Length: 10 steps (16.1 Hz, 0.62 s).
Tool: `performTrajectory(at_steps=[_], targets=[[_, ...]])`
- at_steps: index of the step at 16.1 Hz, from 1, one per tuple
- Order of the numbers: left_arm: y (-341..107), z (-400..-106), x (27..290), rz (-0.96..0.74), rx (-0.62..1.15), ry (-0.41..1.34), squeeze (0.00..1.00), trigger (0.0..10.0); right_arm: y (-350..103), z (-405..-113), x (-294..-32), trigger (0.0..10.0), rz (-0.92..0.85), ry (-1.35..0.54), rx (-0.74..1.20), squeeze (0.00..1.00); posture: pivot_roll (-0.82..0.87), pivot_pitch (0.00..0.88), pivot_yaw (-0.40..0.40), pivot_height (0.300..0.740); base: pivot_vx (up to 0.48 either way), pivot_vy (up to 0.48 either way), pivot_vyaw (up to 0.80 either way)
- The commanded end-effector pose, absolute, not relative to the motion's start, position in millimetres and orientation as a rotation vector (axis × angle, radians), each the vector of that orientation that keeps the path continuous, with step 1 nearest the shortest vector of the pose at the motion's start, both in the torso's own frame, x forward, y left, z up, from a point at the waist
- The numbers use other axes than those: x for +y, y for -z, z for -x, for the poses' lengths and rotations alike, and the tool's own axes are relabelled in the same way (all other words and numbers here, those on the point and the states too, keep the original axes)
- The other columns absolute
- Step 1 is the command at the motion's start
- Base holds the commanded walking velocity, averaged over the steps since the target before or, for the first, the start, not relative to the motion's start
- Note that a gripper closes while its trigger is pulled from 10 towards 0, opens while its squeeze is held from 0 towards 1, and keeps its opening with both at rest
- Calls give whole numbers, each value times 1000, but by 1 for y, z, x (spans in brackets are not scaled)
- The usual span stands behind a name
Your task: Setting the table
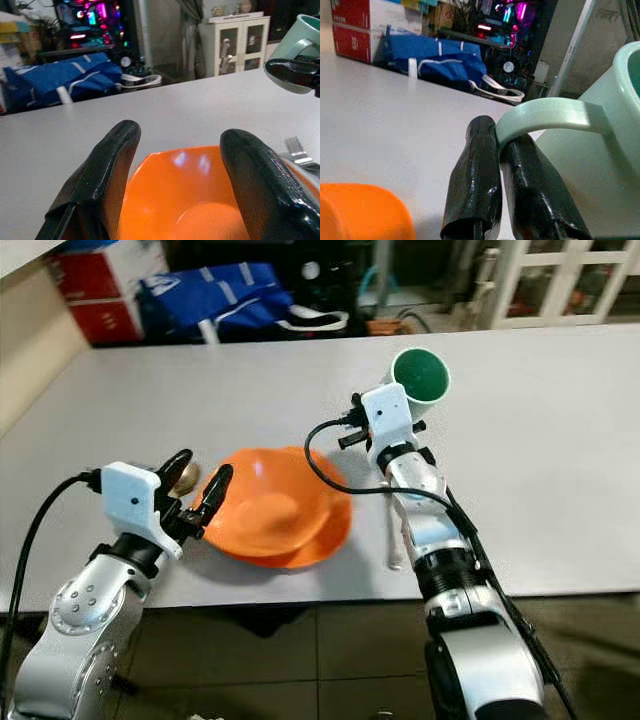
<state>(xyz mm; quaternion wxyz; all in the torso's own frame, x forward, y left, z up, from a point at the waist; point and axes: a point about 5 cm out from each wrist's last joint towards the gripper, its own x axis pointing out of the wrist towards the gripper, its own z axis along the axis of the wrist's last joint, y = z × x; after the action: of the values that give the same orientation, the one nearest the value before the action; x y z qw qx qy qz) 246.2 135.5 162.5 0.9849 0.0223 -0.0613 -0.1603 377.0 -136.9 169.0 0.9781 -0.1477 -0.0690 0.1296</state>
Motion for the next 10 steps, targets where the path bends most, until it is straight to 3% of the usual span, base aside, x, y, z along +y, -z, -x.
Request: performTrajectory(at_steps=[1, 10], targets=[[-164, -244, 138, -50, -120, 308, 0, 10000, -177, -380, -138, 10000, 332, -249, -172, 0, -67, 41, 72, 740, 0, 0, 0], [-165, -237, 136, -39, -107, 306, 0, 10000, -173, -390, -120, 10000, 268, -336, -156, 0, -35, 58, 70, 740, 0, 0, 0]])
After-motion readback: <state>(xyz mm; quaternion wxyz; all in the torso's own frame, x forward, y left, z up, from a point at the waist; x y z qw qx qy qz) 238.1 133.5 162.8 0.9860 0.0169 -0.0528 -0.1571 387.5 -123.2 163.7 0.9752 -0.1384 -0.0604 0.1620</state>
